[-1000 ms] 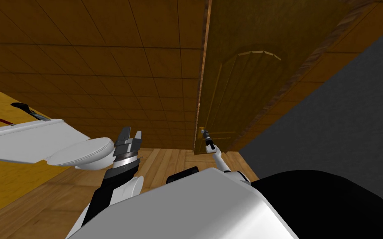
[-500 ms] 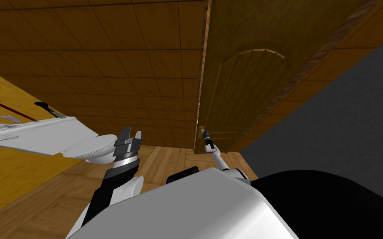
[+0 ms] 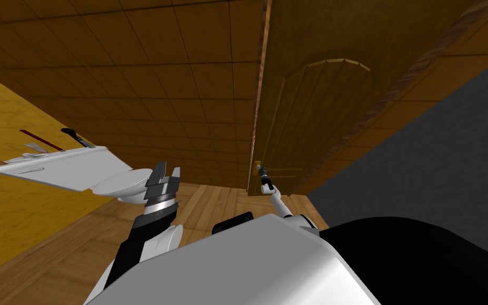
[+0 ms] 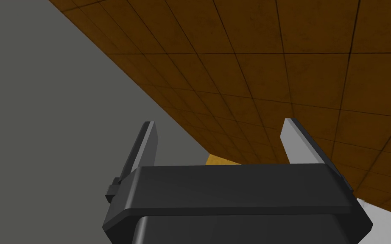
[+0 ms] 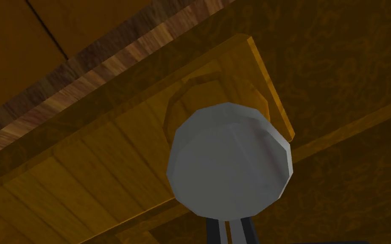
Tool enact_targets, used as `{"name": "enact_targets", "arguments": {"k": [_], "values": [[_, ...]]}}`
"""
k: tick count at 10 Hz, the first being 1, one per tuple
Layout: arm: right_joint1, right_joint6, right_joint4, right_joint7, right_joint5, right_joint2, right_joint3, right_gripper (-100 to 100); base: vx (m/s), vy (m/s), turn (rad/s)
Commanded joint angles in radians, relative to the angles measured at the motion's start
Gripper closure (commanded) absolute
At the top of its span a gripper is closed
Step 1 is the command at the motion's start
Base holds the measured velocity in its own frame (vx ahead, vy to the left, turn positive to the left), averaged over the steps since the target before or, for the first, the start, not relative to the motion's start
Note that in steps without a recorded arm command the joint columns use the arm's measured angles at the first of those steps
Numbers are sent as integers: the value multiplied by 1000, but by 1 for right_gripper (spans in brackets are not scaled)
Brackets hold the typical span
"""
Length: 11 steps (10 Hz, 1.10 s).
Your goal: Pull the door open
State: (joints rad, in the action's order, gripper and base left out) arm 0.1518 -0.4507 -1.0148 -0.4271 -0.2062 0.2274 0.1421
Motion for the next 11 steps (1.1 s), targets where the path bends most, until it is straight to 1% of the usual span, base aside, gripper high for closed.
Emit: {"name": "enact_targets", "arguments": {"k": [1, 4, 6, 9, 10, 11], "values": [[1, 5, -5, -35, -27, -10, -1, -100, -69, -42, 0], [1, 13, -14, -98, -76, -29, -2, -100, -85, 17, 62], [2, 20, -22, -153, -118, -45, -2, -100, -92, 16, 29], [4, 32, -36, -239, -190, -73, -4, -100, -90, -33, 49], [4, 32, -36, -246, -190, -73, -4, -100, -69, -25, 12], [4, 36, -41, -279, -215, -83, -5, -100, -59, -21, 29]]}}
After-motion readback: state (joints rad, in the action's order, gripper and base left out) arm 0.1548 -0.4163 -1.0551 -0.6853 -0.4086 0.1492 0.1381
